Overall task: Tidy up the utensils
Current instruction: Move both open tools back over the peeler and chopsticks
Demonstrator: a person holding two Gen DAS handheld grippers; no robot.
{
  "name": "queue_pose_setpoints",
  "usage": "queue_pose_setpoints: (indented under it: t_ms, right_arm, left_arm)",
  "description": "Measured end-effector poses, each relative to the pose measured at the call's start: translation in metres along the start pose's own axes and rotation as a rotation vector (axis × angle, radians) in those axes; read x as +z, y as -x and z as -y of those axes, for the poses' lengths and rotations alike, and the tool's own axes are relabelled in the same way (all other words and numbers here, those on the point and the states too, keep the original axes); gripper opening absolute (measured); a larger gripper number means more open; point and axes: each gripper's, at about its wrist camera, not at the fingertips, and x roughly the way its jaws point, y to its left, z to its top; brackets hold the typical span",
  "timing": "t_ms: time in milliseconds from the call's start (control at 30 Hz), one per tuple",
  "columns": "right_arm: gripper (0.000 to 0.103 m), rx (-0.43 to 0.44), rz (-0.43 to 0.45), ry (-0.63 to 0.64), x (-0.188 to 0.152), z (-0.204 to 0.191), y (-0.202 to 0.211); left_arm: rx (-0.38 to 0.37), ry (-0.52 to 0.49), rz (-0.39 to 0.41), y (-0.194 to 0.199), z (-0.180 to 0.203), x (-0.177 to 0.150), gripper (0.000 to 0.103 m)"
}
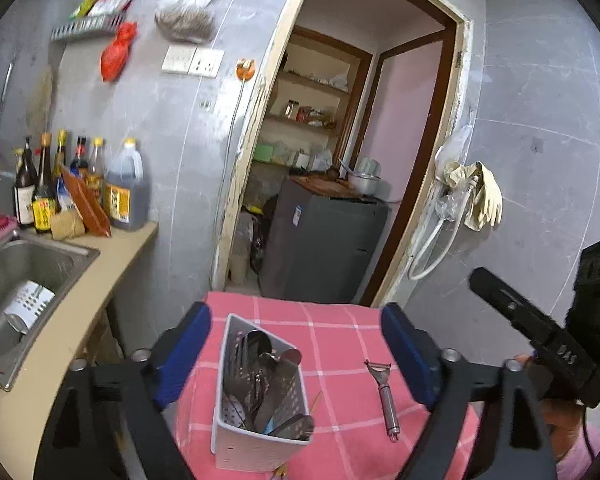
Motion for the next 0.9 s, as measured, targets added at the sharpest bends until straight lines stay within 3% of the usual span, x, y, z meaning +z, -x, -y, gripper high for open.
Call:
queue_pose_setpoints:
  t_ms: [167, 333, 700, 900]
  right_arm:
    - [0.102, -0.060, 0.041, 0.027, 0.005, 0.018, 0.026]
    - [0.102, -0.100, 0.038, 0.026, -0.002, 0.038, 0.039]
    - [0.102, -0.124, -0.048, 0.003, -0.043, 0.091, 0.040]
    - [0.102, -0.102, -0.140, -0.011, -0.073, 0.115, 0.020]
  left_arm:
    - [0.030, -0.030, 0.038, 0.007, 0.022, -0.013, 0.101]
    - [0.035, -0.068, 0.042, 0.008, 0.045, -0.032, 0.101]
    - [0.098, -0.076, 0.025, -0.004, 0.078, -0.079, 0.101]
    - [0.148, -0.036, -0.046, -0.020, 0.077, -0.102, 0.101]
